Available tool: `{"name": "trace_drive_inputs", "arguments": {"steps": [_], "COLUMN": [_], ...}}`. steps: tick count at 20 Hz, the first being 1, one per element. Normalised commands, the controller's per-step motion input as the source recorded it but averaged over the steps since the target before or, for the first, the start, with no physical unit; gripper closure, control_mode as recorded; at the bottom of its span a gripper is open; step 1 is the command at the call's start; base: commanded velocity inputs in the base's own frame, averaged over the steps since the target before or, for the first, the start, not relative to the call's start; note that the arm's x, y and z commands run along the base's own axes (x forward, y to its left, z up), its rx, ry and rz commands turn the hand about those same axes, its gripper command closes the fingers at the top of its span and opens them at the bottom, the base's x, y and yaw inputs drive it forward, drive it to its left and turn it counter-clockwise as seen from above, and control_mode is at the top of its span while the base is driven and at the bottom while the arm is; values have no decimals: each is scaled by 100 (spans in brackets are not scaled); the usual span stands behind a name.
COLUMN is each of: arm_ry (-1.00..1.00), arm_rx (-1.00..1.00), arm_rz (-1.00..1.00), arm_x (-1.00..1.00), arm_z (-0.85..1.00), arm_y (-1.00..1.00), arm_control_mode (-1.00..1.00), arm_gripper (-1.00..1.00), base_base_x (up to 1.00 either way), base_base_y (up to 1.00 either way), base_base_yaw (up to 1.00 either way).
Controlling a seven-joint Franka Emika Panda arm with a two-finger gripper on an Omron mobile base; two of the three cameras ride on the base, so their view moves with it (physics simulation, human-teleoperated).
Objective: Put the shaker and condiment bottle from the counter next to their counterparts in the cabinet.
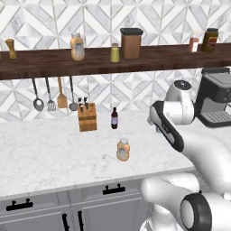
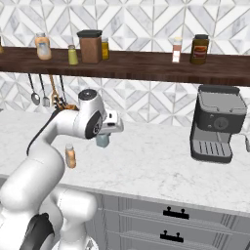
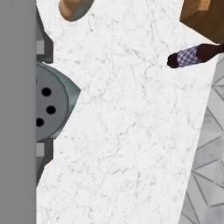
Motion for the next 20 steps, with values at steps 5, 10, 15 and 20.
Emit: {"name": "trace_drive_inputs", "arguments": {"steps": [5, 10, 15, 20], "arm_ry": [-9, -3, 0, 0], "arm_rx": [-3, 0, 0, 0], "arm_rz": [9, 9, 10, 10], "arm_x": [-4, -6, -4, -3], "arm_z": [57, 62, 63, 57], "arm_y": [34, 30, 27, 32], "arm_control_mode": [-100, -100, -100, -100], "arm_gripper": [100, 100, 100, 100], "base_base_x": [0, 0, 0, 0], "base_base_y": [0, 0, 0, 0], "base_base_yaw": [0, 0, 0, 0]}}
